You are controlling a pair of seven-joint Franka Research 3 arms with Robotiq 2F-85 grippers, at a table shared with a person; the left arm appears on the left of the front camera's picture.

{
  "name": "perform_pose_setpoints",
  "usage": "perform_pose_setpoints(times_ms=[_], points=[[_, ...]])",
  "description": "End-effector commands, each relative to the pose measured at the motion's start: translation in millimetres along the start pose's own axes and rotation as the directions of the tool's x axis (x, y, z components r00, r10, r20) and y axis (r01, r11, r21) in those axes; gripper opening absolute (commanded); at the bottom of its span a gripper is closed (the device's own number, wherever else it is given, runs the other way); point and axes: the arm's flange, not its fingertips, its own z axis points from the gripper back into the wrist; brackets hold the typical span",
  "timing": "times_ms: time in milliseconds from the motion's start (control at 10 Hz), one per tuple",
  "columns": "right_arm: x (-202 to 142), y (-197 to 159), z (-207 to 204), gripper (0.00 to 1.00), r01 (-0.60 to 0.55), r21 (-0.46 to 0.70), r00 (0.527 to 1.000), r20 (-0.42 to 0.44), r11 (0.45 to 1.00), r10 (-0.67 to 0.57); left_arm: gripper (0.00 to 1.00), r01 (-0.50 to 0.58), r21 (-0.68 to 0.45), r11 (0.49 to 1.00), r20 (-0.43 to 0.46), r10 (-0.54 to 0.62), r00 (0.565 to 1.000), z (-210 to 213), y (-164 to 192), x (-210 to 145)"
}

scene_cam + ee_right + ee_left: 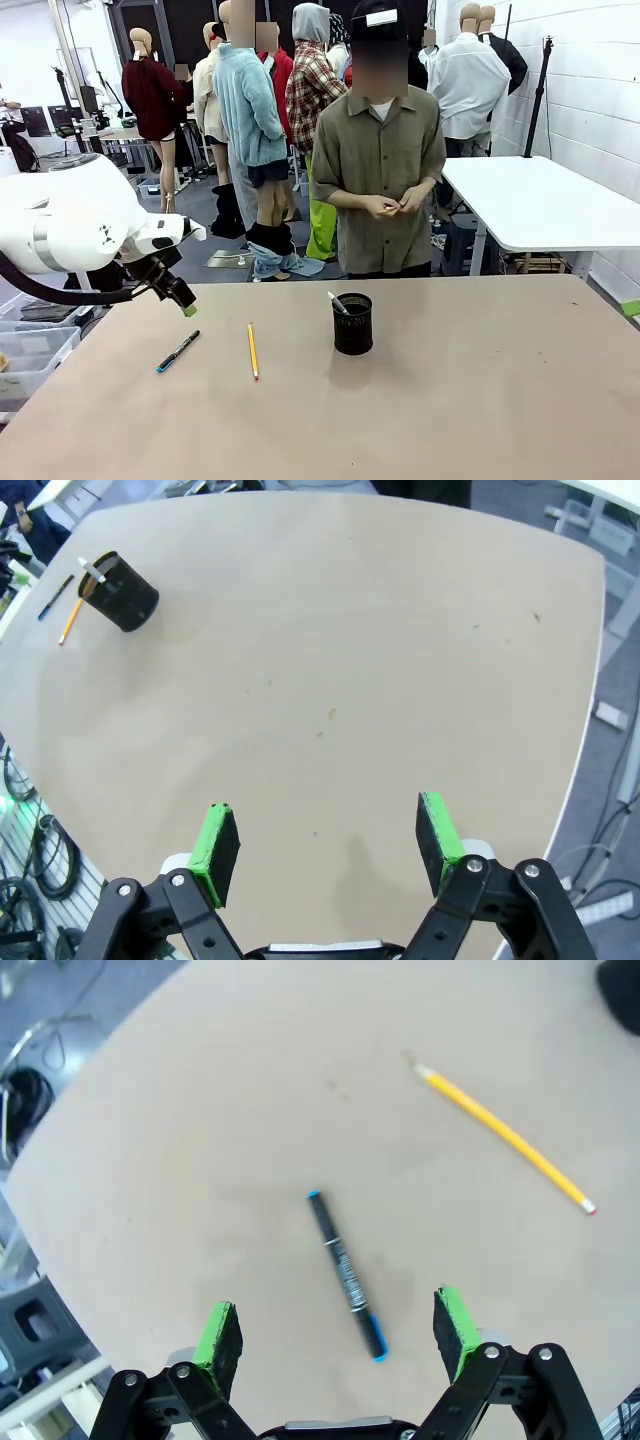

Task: Place the pens into the pen holder.
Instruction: Pick up a writing instrument from the table and place it into the Pen holder.

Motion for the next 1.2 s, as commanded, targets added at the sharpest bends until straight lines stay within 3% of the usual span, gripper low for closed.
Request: perform_pose_setpoints(times_ms=[0, 100, 500, 1100], points=[[-1.2, 0.1, -0.5, 0.89, -0.017, -0.004, 1.0, -0.013, 1.0, 0.017, 1.0, 0.0, -0.017, 1.0, -0.059, -0.001, 0.998, -1.3, 12.3, 4.4], [-1.2, 0.1, -0.5, 0.89, -0.017, -0.004, 1.0, -0.013, 1.0, 0.017, 1.0, 0.014, -0.069, 0.997, -0.069, -0.019, 0.997, -5.8, 10.1, -0.9], [-1.2, 0.1, -0.5, 0.89, -0.017, -0.004, 1.0, -0.013, 1.0, 0.017, 1.0, -0.01, -0.026, 1.0, -0.061, 0.009, 0.998, -7.1, 9.9, -2.9], [-1.2, 0.1, -0.5, 0.89, -0.017, -0.004, 1.0, -0.013, 1.0, 0.017, 1.0, -0.039, -0.108, 0.993, -0.178, 0.019, 0.984, -67.8, 2.9, 5.7]])
